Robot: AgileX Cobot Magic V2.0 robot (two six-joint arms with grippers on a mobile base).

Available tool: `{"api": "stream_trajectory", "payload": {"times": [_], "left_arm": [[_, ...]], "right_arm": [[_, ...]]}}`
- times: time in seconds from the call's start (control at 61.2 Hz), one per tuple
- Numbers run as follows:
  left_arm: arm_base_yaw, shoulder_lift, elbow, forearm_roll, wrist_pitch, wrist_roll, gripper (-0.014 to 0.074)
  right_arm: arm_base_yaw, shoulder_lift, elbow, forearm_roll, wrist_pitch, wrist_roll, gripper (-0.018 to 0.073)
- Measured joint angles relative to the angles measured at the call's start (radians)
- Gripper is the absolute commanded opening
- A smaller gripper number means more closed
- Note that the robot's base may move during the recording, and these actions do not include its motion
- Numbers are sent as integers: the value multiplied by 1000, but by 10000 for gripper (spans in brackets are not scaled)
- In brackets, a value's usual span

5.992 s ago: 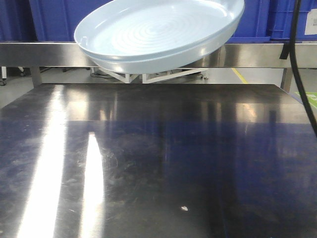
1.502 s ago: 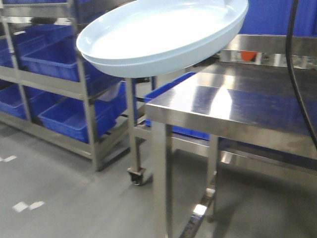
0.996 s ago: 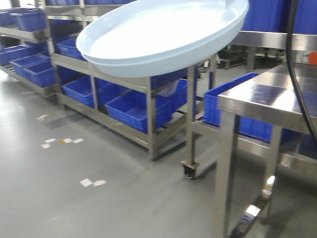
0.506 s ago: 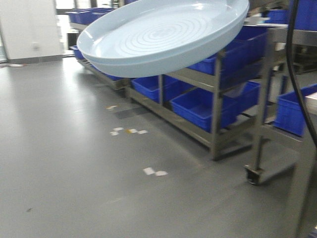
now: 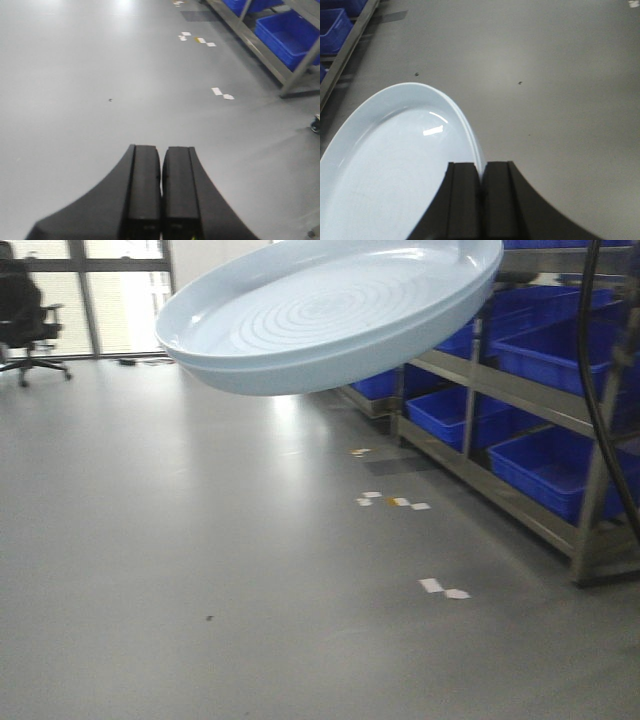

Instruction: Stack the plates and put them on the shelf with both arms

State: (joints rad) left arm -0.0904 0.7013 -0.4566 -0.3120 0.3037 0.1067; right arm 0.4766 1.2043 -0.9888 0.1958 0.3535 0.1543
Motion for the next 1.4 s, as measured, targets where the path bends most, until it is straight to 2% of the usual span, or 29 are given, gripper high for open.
{"api": "stream_trajectory", "payload": {"times": [1.404], "left_arm": [[0,0,0,0,0,0,86]], "right_arm": [[0,0,0,0,0,0,56]]}}
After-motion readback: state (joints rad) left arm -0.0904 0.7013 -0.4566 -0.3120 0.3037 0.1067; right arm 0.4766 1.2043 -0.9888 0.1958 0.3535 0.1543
